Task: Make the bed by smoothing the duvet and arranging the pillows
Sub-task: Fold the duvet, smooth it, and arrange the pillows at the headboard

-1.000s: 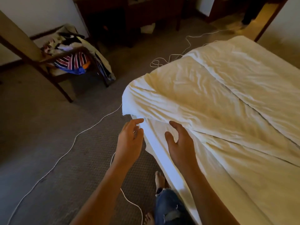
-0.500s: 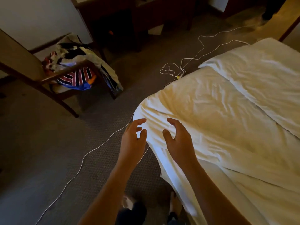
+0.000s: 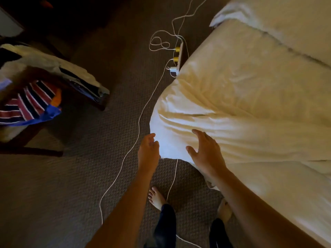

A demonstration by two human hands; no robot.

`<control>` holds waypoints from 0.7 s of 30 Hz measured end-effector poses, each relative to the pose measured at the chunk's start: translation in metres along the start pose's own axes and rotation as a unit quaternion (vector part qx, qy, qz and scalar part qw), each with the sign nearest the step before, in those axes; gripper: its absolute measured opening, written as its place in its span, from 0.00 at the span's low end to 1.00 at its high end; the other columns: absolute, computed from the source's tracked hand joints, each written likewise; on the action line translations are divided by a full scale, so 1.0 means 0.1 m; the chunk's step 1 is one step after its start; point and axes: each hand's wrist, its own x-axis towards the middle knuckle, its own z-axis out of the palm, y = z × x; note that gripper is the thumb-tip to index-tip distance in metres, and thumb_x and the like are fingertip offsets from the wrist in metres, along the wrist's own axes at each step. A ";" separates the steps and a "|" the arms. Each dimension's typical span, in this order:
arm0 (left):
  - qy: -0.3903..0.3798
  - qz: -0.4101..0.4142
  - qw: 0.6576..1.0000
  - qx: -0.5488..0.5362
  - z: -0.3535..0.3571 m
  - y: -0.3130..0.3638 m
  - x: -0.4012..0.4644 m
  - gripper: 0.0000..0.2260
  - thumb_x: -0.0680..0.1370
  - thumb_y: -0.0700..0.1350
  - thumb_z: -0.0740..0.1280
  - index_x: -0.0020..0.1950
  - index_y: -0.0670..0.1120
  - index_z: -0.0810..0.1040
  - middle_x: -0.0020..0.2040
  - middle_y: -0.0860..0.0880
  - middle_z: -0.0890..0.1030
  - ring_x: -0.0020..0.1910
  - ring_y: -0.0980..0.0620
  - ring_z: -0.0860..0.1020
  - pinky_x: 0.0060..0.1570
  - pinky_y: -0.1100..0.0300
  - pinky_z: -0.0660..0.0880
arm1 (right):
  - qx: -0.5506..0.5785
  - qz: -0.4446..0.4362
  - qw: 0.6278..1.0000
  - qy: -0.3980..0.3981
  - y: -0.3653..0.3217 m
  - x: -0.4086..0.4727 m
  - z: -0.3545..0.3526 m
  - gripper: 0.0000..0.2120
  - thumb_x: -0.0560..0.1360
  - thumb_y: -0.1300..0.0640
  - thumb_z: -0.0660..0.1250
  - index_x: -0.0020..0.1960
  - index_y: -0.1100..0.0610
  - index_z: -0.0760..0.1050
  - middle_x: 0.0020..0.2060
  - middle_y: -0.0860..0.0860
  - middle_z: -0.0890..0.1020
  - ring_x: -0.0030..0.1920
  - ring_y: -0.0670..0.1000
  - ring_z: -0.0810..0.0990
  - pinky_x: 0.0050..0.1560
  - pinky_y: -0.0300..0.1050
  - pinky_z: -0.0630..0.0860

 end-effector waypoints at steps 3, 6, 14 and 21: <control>-0.011 -0.071 0.997 -0.005 0.03 -0.53 0.71 0.15 0.81 0.44 0.62 0.68 0.43 0.73 0.58 0.45 0.79 0.54 0.45 0.78 0.54 0.52 0.74 | -0.029 -0.003 0.999 -0.015 0.00 0.32 0.42 0.32 0.78 0.48 0.67 0.78 0.49 0.58 0.76 0.51 0.66 0.77 0.54 0.62 0.76 0.58 0.60; -0.052 -0.129 0.990 -0.028 0.14 -0.99 1.22 0.13 0.78 0.48 0.65 0.59 0.43 0.76 0.49 0.43 0.75 0.48 0.46 0.74 0.44 0.56 0.70 | -0.061 -0.015 0.998 -0.027 0.05 0.58 0.79 0.34 0.78 0.46 0.67 0.78 0.49 0.57 0.77 0.50 0.64 0.78 0.52 0.60 0.76 0.57 0.61; -0.199 -0.163 0.948 -0.188 0.54 -1.34 1.71 0.23 0.79 0.55 0.67 0.72 0.51 0.70 0.67 0.50 0.76 0.64 0.48 0.75 0.59 0.48 0.77 | -0.116 -0.006 0.991 -0.074 0.14 0.77 1.18 0.37 0.78 0.46 0.67 0.80 0.48 0.52 0.79 0.48 0.60 0.77 0.51 0.60 0.75 0.52 0.62; -0.140 -0.098 0.977 -0.127 0.17 -0.84 1.64 0.18 0.77 0.56 0.69 0.62 0.47 0.76 0.53 0.50 0.79 0.53 0.50 0.78 0.57 0.53 0.73 | -0.104 -0.004 0.991 -0.083 -0.05 0.86 1.02 0.42 0.74 0.40 0.70 0.80 0.45 0.50 0.79 0.48 0.57 0.78 0.52 0.56 0.75 0.55 0.60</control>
